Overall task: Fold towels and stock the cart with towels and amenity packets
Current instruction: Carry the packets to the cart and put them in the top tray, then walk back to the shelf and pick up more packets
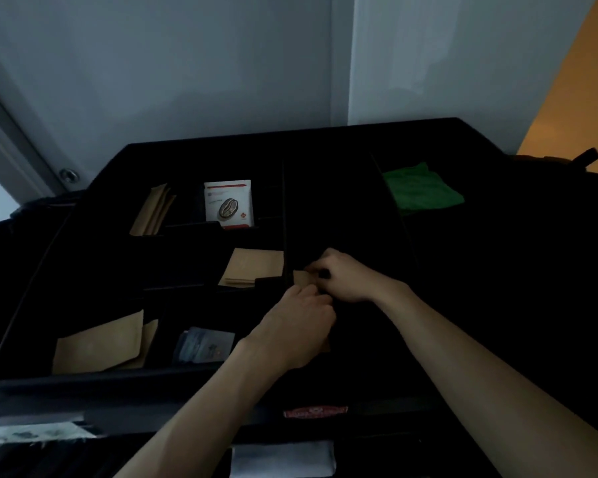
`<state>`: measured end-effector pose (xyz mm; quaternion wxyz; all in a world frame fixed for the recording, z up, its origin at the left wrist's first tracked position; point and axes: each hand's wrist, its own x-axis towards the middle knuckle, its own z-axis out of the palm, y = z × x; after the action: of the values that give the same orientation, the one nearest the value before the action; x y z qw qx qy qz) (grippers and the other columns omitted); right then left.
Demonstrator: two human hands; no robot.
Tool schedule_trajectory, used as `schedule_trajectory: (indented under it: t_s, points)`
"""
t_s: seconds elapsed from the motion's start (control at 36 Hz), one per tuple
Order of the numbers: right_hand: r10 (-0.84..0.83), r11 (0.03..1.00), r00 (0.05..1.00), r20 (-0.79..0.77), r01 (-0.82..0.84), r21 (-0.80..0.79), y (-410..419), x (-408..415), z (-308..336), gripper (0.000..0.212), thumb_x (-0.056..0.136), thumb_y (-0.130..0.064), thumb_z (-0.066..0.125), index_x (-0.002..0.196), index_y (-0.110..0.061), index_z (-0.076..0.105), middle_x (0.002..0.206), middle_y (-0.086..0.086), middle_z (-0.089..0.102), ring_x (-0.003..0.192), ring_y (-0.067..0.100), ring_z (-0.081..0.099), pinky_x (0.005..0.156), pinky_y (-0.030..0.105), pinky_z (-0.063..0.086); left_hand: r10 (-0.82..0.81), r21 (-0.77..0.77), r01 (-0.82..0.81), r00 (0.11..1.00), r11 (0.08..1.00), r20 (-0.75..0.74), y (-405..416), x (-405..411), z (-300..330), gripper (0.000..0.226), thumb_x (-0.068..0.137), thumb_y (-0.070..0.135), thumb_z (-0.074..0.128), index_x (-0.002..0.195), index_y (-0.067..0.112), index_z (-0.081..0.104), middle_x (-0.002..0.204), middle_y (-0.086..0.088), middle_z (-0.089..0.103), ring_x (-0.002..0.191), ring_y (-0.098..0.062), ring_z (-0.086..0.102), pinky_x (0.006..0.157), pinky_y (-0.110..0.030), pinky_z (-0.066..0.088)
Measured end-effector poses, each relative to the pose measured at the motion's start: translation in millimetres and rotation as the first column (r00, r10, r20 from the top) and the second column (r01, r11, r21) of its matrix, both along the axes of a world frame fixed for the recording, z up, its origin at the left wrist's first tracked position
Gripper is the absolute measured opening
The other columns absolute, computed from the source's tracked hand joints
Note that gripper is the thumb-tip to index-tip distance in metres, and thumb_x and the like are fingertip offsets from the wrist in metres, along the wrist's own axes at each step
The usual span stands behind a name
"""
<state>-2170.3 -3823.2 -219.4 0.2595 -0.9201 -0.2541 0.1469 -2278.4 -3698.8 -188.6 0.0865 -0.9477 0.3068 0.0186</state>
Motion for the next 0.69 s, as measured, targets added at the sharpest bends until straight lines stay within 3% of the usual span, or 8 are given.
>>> schedule_trajectory:
  t_s: [0.11,0.19,0.25,0.33,0.42,0.56,0.61,0.69]
  points:
    - [-0.045,0.999,0.999,-0.019,0.045,-0.010,2,4,-5,0.046,0.097,-0.034,0.057,0.142,-0.021,0.053,0.146,0.010,0.038,0.132,0.029,0.046,0.108,0.031,0.034,0.004,-0.059,-0.004,1.000,0.998,-0.016,3,1,-2,0.025,0.098,0.021,0.049,0.119,0.020,0.062,0.124,-0.001,0.053,0.118,-0.021,0.047,0.096,-0.032,0.035]
    - [-0.123,0.991,0.992,0.043,0.121,0.052,4,9,-2,0.048,0.097,-0.040,0.057,0.142,-0.022,0.051,0.141,0.007,0.041,0.130,0.028,0.048,0.107,0.034,0.037,-0.015,-0.261,0.006,0.999,0.965,-0.032,11,-2,-2,0.029,0.096,0.013,0.053,0.121,0.019,0.065,0.125,0.000,0.055,0.120,-0.018,0.048,0.103,-0.030,0.039]
    - [-0.179,0.978,0.976,0.126,0.164,0.125,6,11,7,0.042,0.097,-0.037,0.058,0.136,-0.020,0.058,0.131,0.005,0.047,0.123,0.024,0.051,0.101,0.031,0.041,0.008,-0.444,-0.014,1.000,0.896,-0.015,17,-7,3,0.031,0.093,0.004,0.056,0.119,0.014,0.069,0.125,-0.002,0.058,0.119,-0.018,0.049,0.104,-0.027,0.040]
    - [-0.261,0.924,0.943,0.206,0.182,0.337,17,6,26,0.025,0.097,-0.029,0.059,0.119,-0.020,0.067,0.108,-0.004,0.053,0.098,0.011,0.057,0.085,0.022,0.041,0.106,-0.675,-0.106,0.994,0.730,-0.042,28,-14,14,0.026,0.093,-0.001,0.056,0.110,0.009,0.072,0.121,-0.002,0.063,0.111,-0.014,0.057,0.094,-0.023,0.046]
    - [-0.328,0.816,0.929,0.171,0.188,0.546,39,-9,46,0.017,0.096,-0.021,0.058,0.108,-0.022,0.071,0.093,-0.009,0.062,0.078,0.000,0.056,0.074,0.019,0.043,0.228,-0.817,-0.182,0.972,0.547,-0.064,44,-22,27,0.022,0.093,0.000,0.059,0.107,0.010,0.072,0.106,0.004,0.064,0.089,-0.003,0.060,0.080,-0.019,0.050]
    - [-0.167,0.704,0.985,0.034,0.095,0.704,100,-49,72,0.017,0.096,-0.018,0.059,0.104,-0.018,0.074,0.086,-0.004,0.072,0.075,0.006,0.065,0.067,0.022,0.048,0.425,-0.936,-0.286,0.888,0.205,-0.178,89,-43,48,0.023,0.092,0.002,0.060,0.110,0.012,0.071,0.101,0.008,0.070,0.087,-0.003,0.065,0.078,-0.012,0.048]
    - [-0.101,0.680,0.994,0.029,0.048,0.732,128,-67,78,0.016,0.096,-0.021,0.058,0.099,-0.024,0.074,0.083,-0.008,0.072,0.070,0.002,0.065,0.064,0.020,0.047,0.458,-0.950,-0.300,0.859,0.091,-0.228,113,-58,52,0.022,0.092,0.004,0.060,0.109,0.014,0.071,0.098,0.009,0.073,0.089,-0.001,0.067,0.082,-0.017,0.052]
    - [-0.035,0.660,0.999,0.042,-0.008,0.751,173,-98,85,0.017,0.096,-0.026,0.058,0.092,-0.036,0.071,0.083,-0.013,0.072,0.071,-0.002,0.065,0.061,0.014,0.048,0.522,-0.960,-0.280,0.818,-0.009,-0.243,154,-90,53,0.026,0.091,0.004,0.060,0.112,0.018,0.070,0.101,0.009,0.074,0.095,0.000,0.068,0.087,-0.027,0.056]
